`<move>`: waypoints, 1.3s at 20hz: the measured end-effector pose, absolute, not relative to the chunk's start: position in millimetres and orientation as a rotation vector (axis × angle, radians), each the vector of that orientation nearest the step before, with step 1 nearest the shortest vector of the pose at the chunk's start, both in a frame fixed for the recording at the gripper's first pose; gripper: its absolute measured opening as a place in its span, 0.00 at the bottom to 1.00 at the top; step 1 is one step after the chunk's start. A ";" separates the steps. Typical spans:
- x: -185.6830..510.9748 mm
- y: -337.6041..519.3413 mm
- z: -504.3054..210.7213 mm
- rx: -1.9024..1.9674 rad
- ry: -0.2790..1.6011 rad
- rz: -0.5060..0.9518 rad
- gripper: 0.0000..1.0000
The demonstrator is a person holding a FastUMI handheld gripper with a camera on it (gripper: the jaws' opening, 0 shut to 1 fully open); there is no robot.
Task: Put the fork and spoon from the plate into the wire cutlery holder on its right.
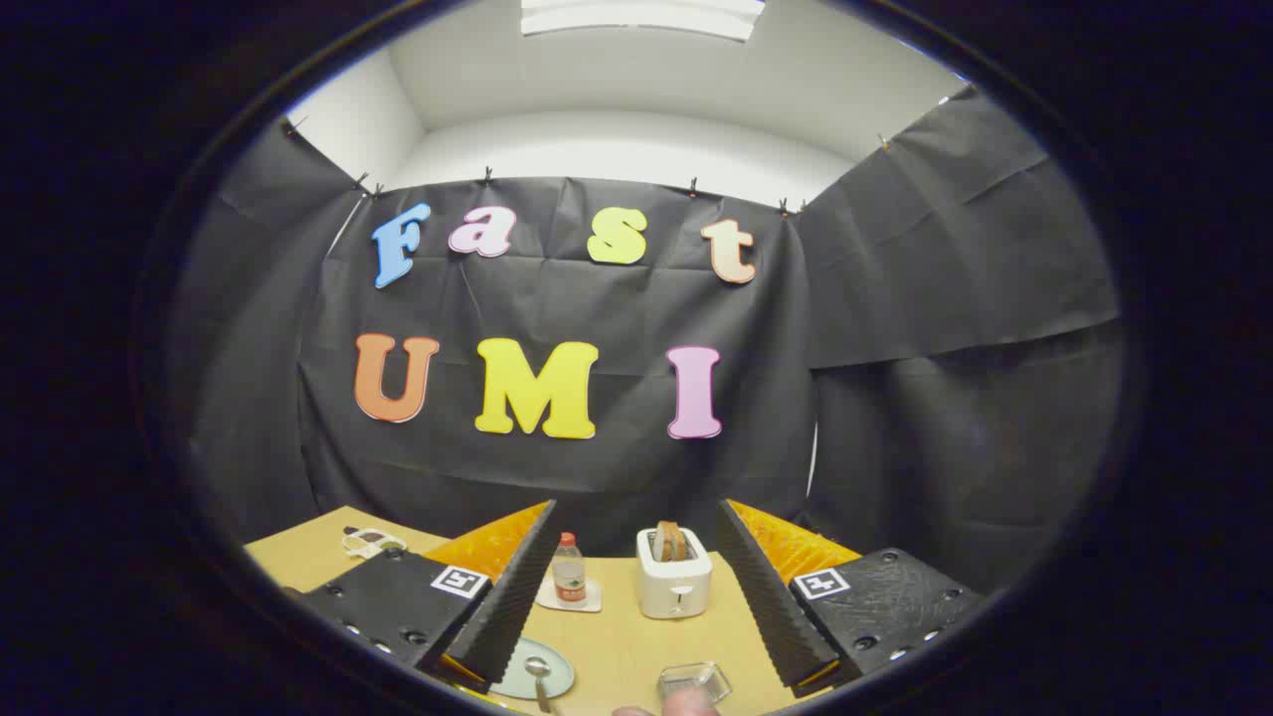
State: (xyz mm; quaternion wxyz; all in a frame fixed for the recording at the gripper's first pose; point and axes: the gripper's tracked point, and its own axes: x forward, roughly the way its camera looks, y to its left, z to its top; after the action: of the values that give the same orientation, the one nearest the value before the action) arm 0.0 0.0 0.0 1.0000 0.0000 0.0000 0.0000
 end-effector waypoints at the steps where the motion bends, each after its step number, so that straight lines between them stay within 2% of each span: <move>1: 2.7 3.1 -2.6 0.002 0.006 0.007 0.95; 19: 19.5 56.7 -3.7 0.012 0.028 0.145 0.95; 26: 18.5 50.2 -38.3 -0.025 0.143 0.168 0.95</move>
State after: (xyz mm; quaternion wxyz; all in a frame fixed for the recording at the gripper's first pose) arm 18.5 50.2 -38.3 0.9938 -0.0123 0.0713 0.0839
